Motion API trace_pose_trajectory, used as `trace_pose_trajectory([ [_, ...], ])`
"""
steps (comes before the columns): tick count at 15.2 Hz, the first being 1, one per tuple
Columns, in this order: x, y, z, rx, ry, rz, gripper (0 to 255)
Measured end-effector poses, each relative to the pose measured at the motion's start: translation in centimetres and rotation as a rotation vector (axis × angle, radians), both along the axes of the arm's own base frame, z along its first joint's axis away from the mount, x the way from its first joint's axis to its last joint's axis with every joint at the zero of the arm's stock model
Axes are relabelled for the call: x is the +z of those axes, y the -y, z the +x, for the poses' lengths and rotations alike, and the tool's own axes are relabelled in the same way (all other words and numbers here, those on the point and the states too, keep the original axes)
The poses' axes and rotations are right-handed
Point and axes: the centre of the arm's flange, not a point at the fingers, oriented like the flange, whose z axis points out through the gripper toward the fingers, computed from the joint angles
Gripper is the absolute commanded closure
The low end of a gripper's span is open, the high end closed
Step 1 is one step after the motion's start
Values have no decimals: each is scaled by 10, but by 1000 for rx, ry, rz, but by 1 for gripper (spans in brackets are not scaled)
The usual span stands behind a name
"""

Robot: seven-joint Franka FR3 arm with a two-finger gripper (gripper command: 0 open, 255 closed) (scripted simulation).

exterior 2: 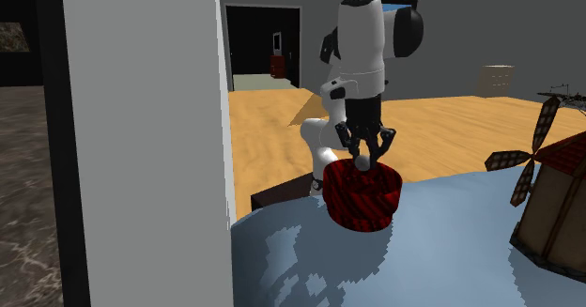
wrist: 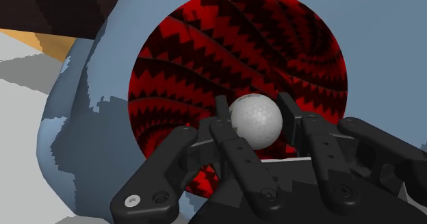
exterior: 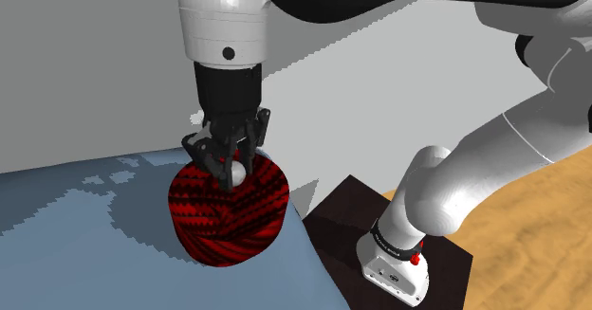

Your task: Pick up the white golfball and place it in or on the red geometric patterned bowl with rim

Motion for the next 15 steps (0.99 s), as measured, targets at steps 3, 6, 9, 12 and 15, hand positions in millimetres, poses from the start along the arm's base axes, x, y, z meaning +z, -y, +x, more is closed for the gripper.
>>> trace_pose_trajectory([
  [3,-5,0,0,0,0,0,255],
  [6,-6,0,0,0,0,0,255],
  [9,-6,0,0,0,0,0,0],
  [12,-6,0,0,0,0,0,0],
  [15,-1,0,0,0,0,0,0],
])
